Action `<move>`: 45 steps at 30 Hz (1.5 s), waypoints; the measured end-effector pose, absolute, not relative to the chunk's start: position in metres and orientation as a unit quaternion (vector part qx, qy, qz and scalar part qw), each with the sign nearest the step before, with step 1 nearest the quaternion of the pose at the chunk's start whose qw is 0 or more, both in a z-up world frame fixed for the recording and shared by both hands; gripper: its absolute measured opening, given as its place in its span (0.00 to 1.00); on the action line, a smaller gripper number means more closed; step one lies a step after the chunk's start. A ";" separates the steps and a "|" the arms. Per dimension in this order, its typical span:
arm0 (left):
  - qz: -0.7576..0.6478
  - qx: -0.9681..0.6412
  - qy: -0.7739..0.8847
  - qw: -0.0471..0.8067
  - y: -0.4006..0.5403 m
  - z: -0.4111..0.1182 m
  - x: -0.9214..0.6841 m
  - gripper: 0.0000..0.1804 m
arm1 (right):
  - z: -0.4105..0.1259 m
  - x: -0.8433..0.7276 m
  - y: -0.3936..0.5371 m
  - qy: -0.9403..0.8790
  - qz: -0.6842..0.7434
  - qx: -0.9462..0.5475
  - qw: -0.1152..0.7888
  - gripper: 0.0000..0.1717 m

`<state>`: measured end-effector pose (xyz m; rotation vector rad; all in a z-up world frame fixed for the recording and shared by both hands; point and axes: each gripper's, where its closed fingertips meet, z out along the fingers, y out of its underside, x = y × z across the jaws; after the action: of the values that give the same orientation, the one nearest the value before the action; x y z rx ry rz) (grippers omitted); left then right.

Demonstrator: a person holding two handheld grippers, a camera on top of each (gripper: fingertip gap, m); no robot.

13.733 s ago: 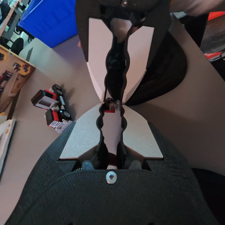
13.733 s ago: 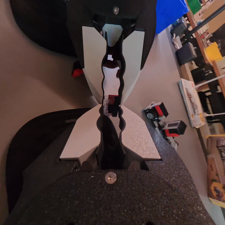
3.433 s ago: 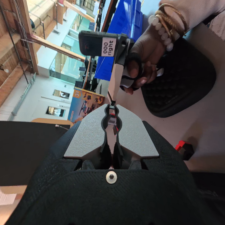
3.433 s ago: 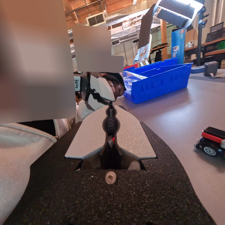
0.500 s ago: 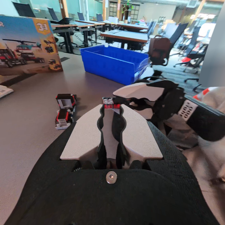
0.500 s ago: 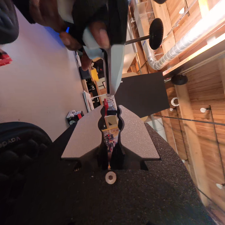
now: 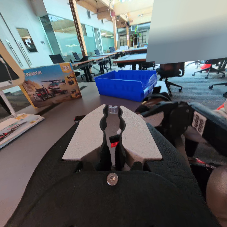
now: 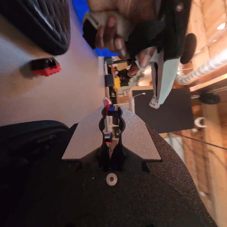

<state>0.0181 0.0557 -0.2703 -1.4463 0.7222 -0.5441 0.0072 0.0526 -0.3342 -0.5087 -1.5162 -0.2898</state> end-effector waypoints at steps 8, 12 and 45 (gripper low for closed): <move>-0.037 -0.641 0.251 0.724 0.039 -0.184 -0.100 0.09 | -0.322 0.021 0.078 -0.622 -0.025 -0.351 0.700 0.11; 0.066 -0.720 0.146 0.676 -0.033 -0.160 -0.204 0.09 | -0.322 0.019 0.078 -0.618 -0.013 -0.358 0.699 0.11; -0.017 -0.756 0.304 0.579 0.003 -0.229 -0.133 0.15 | -0.301 0.026 0.071 -0.564 0.160 -0.385 0.713 0.11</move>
<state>-0.1331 0.0034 -0.2286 -1.7678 0.7099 -0.0407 0.0264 0.0714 -0.3014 -0.8544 -1.2494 0.3536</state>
